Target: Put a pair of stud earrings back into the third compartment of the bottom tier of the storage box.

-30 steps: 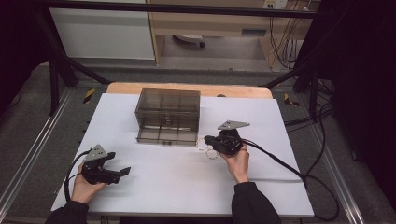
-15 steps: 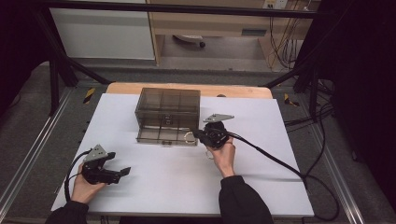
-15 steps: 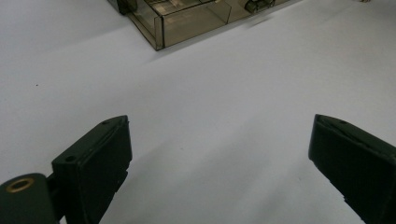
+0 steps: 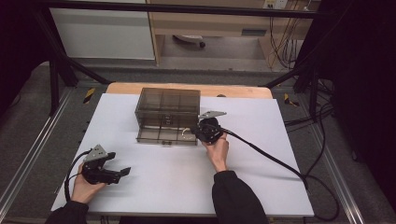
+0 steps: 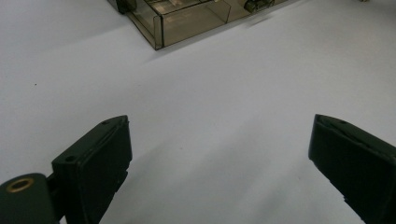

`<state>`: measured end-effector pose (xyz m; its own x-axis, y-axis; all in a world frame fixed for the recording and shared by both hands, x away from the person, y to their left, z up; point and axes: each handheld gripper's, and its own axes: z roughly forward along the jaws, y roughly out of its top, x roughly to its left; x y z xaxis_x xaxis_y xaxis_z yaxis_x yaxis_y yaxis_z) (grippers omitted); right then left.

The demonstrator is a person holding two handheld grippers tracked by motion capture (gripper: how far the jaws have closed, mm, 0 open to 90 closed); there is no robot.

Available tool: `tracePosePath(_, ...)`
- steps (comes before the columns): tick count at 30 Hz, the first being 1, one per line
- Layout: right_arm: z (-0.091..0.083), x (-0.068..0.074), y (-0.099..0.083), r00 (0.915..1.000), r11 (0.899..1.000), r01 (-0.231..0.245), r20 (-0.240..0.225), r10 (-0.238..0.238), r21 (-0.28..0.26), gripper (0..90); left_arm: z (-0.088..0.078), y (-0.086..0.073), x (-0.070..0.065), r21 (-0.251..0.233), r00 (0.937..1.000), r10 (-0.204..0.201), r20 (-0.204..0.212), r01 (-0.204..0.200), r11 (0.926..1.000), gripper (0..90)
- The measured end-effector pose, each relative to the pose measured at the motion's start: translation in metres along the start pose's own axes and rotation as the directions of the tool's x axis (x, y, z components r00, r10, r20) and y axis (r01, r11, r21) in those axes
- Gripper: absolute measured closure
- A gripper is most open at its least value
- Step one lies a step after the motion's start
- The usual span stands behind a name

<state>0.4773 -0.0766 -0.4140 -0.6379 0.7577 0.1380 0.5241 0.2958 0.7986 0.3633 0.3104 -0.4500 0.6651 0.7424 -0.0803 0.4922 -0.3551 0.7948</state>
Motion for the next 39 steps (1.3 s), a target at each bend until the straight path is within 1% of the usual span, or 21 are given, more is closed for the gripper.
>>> tracePosePath(6,0.009,-0.005,-0.002,0.9999,1.000,-0.004,0.014,0.004,0.003,85.7,0.000,0.000,0.000,0.001,1.0000,0.000,-0.001,0.000,1.0000,5.9)
tracePosePath(16,0.023,-0.005,-0.011,0.9996,1.000,0.002,0.028,-0.003,0.028,85.4,0.000,0.000,0.000,0.002,1.0000,0.001,-0.001,-0.001,1.0000,6.0)
tracePosePath(21,0.026,-0.005,-0.013,0.9997,0.999,-0.001,0.022,0.000,0.034,84.8,0.000,0.000,0.000,0.003,1.0000,0.002,-0.001,-0.002,1.0000,5.9)
tracePosePath(23,0.024,-0.004,-0.012,0.9999,1.000,0.003,0.016,-0.004,0.022,81.0,0.000,0.000,0.000,0.004,1.0000,0.002,0.000,-0.002,1.0000,6.0)
tracePosePath(25,0.023,-0.004,-0.012,0.9999,1.000,0.002,0.016,-0.002,0.020,80.7,0.000,0.000,0.000,0.004,1.0000,0.003,0.000,-0.003,1.0000,6.0)
tracePosePath(26,0.019,-0.003,-0.010,0.9998,1.000,0.014,0.017,-0.014,0.011,78.1,0.000,0.000,0.000,0.004,1.0000,0.003,-0.001,-0.003,1.0000,6.0)
tracePosePath(30,0.006,0.000,-0.005,0.9994,0.999,0.032,0.009,-0.032,0.003,68.2,0.000,0.000,0.000,0.004,1.0000,0.003,-0.001,-0.003,1.0000,5.9)
tracePosePath(31,0.006,0.000,-0.005,0.9994,0.999,0.032,0.009,-0.032,0.003,68.2,0.000,0.000,0.000,0.004,1.0000,0.003,-0.001,-0.003,1.0000,5.9)
tracePosePath(32,-0.001,0.001,-0.003,0.9992,0.999,0.041,0.001,-0.041,0.009,61.6,0.000,0.000,0.000,0.004,1.0000,0.004,-0.001,-0.004,1.0000,5.9)
tracePosePath(33,-0.004,0.002,-0.002,0.9991,0.999,0.043,-0.002,-0.043,0.015,58.6,0.000,0.000,-0.001,0.005,1.0000,0.004,-0.002,-0.004,1.0000,5.9)
tracePosePath(34,-0.004,0.002,-0.002,0.9991,0.999,0.043,-0.002,-0.043,0.015,58.6,0.000,0.000,-0.001,0.005,1.0000,0.004,-0.002,-0.004,1.0000,5.9)
tracePosePath(35,-0.013,0.003,-0.001,0.9979,0.998,0.064,0.004,-0.065,0.023,51.8,0.000,0.000,0.000,0.005,1.0000,0.004,-0.001,-0.004,1.0000,5.9)
tracePosePath(36,-0.013,0.003,-0.001,0.9979,0.998,0.064,0.004,-0.065,0.023,51.8,0.000,0.000,0.000,0.005,1.0000,0.003,-0.002,-0.003,1.0000,5.9)
tracePosePath(37,-0.021,0.004,-0.001,0.9971,0.997,0.076,0.003,-0.076,0.020,47.8,0.000,0.000,0.000,0.005,1.0000,0.003,-0.002,-0.003,1.0000,5.9)
tracePosePath(39,-0.028,0.003,-0.002,0.9970,0.997,0.078,-0.005,-0.078,0.010,40.7,0.000,0.000,-0.001,0.006,1.0000,0.004,-0.002,-0.004,1.0000,5.9)
